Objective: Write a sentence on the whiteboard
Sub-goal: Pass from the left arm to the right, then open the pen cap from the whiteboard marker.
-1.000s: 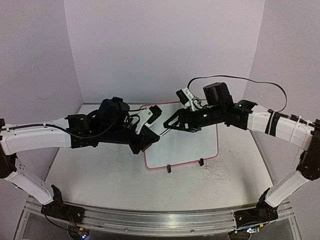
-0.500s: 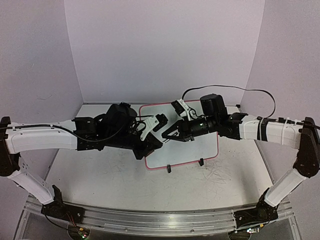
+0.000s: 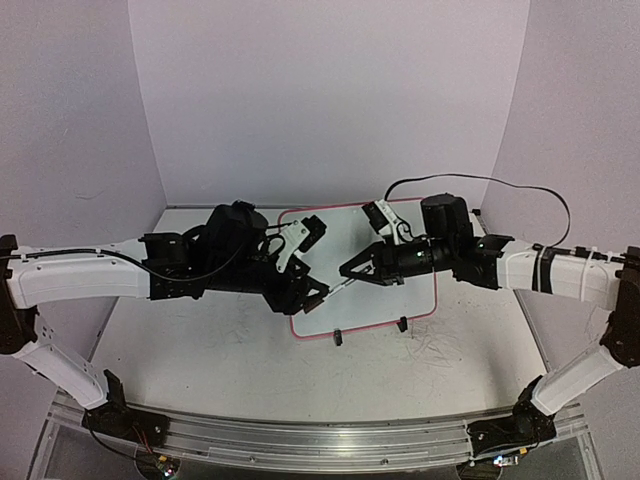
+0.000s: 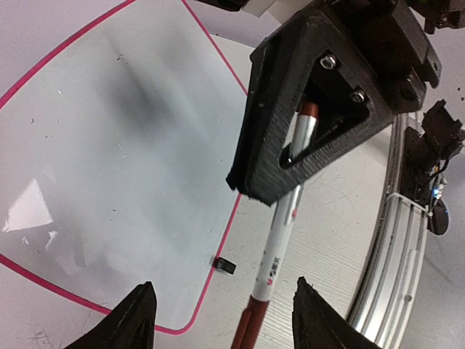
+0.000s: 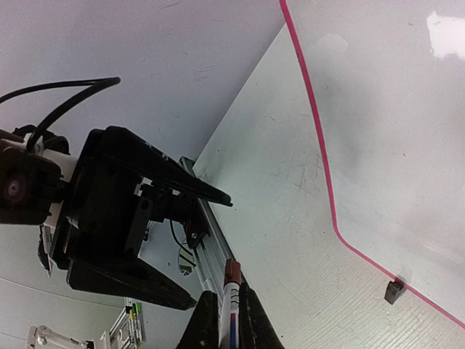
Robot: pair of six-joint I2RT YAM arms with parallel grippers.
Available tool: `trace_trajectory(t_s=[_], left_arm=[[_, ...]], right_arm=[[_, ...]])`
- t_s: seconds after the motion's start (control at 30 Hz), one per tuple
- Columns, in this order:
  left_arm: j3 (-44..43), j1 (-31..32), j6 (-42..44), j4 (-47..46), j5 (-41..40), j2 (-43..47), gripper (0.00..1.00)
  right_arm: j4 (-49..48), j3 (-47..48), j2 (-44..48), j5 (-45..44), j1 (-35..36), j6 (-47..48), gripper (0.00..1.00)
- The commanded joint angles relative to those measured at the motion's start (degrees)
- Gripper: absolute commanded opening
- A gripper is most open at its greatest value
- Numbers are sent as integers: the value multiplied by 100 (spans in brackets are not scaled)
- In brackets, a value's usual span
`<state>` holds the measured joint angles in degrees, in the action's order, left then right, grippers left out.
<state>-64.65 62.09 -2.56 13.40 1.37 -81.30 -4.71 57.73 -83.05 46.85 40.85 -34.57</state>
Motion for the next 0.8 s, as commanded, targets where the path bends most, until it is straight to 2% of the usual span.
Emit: trace_trajectory(t_s=[0.0,0.1,0.2,0.37,0.53,0.7,0.77], left_arm=[[230,-288,-563,-246,1016,325,65],[334,-494,-727,-432,1890,326,64],[279,-547,-755,-451,2196,211,63],[87,-559,-717,-453,2435,-21,51],[-5,-555,-676,-453,2829,-212,48],[-9,-558,-663,-453,2744,-292,35],[-28,-558,-659,-453,2722,-320,35]], right_arm=[[-153,-51,472,-67,-76,49,0],[-145,-43,584,-50,-72,63,0],[-159,-56,622,19,-73,79,0],[-246,-171,665,31,-70,23,0],[-355,-242,784,-71,-75,-57,0],[-376,-236,819,-83,-75,-70,0],[-398,-244,810,-50,-76,-88,0]])
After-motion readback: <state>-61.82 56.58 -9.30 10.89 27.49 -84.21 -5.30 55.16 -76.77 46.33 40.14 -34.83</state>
